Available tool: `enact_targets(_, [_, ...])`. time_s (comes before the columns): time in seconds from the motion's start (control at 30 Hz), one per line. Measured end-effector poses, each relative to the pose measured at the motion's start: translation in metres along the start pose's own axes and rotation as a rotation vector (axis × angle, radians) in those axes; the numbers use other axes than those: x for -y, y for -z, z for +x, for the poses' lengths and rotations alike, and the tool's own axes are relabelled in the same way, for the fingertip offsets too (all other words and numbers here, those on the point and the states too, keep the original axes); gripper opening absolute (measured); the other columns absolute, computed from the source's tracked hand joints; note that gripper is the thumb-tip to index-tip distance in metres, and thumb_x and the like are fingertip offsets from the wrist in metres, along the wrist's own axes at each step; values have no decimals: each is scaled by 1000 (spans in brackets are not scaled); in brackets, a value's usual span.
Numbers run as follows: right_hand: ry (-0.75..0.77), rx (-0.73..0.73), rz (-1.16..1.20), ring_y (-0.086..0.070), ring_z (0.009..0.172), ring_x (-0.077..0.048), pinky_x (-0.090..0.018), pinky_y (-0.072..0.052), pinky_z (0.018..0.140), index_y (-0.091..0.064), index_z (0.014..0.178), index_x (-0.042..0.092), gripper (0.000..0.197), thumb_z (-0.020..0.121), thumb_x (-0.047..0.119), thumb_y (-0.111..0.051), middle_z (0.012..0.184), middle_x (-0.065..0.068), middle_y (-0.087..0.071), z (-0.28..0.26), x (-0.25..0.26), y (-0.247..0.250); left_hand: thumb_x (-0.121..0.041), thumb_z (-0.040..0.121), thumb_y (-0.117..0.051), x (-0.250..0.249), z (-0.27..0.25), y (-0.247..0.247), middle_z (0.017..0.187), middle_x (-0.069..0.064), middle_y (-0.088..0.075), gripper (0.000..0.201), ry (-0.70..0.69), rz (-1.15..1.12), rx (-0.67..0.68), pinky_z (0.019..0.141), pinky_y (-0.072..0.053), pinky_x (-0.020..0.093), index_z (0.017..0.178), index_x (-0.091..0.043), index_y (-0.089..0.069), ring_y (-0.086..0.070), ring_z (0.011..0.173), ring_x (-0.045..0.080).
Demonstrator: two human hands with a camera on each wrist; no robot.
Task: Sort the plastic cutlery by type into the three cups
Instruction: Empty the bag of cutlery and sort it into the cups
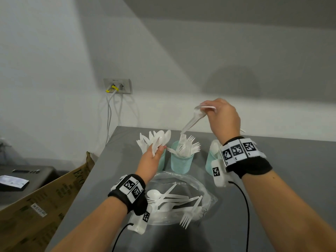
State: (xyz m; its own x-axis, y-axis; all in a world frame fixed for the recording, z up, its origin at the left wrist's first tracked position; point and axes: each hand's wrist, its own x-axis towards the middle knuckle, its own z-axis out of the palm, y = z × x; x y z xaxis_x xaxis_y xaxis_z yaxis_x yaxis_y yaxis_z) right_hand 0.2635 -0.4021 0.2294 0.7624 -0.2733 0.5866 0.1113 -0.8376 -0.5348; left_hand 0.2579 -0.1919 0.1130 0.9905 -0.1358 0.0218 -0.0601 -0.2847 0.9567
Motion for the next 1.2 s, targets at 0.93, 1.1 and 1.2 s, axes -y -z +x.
enact_targets(0.93, [-282,444,306,-51,90,-18,-42,-45,95,-45,134,32,36,101,24,-34,122,-21,-54,-44,-45,-104,-10,97,-46,2,4,-10,98,-13,-45,34,-58,-25,35,88,-36,23,129,-13,-34,-49,94,8])
enact_targets(1.1, [-277,370,329,-50,97,-14,-28,-41,97,-50,130,26,36,95,28,-53,119,-4,-38,-54,-33,-90,-2,96,-42,1,8,-16,118,2,-38,35,-90,26,41,104,-33,29,129,-7,-31,-41,113,17])
enact_targets(1.2, [-258,311,436,-52,105,-13,-23,-34,95,-64,116,19,42,96,48,-40,112,-1,-46,-57,-24,-77,-4,97,-43,1,13,-24,113,4,-36,22,-135,81,10,101,-36,30,115,-12,-34,-39,106,16])
